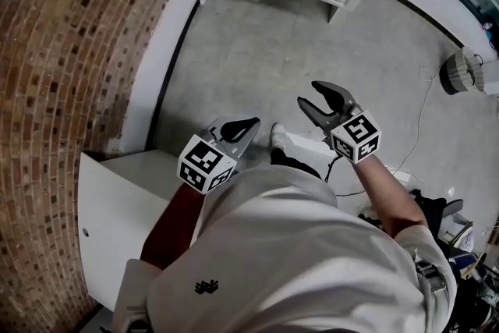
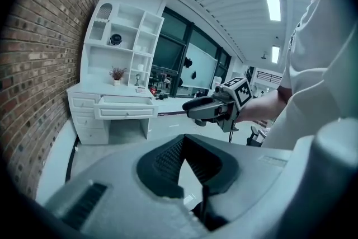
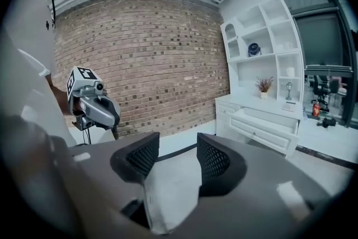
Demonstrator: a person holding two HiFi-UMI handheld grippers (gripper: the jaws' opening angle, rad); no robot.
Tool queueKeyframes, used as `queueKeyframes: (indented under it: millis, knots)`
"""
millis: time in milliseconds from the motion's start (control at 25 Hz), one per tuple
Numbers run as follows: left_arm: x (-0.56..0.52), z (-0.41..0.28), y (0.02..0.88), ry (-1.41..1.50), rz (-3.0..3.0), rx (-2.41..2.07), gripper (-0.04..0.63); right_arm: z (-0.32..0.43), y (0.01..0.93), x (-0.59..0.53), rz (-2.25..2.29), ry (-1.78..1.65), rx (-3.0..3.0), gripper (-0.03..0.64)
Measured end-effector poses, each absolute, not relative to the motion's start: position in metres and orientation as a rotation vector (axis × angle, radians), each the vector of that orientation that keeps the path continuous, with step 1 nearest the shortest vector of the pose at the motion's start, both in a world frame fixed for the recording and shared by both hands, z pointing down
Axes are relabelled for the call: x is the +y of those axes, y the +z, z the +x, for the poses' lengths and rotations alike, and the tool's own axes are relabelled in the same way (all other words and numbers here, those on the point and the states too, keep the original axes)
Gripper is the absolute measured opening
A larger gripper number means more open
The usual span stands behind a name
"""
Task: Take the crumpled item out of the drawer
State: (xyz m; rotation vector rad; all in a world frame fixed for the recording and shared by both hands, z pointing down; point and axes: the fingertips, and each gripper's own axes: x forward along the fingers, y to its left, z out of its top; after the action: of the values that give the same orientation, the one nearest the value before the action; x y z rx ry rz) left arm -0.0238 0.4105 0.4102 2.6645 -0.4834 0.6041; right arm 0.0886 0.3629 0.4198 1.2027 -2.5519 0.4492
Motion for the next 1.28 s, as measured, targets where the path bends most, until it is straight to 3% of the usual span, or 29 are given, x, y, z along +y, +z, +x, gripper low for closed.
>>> queueKeyframes:
  millis: [480,1280]
  knots:
    - [0.321,0.056,0.412,0.651,2.670,-0.497,0.006,0.169,0.442,0.256,1.189,0.458,-2.551,0.239]
    - [0.073,0.015,0.411,0.595,2.764,-0.335,0.006,0.158,0.445,0.031,1.352,0.403,-2.363,0.239]
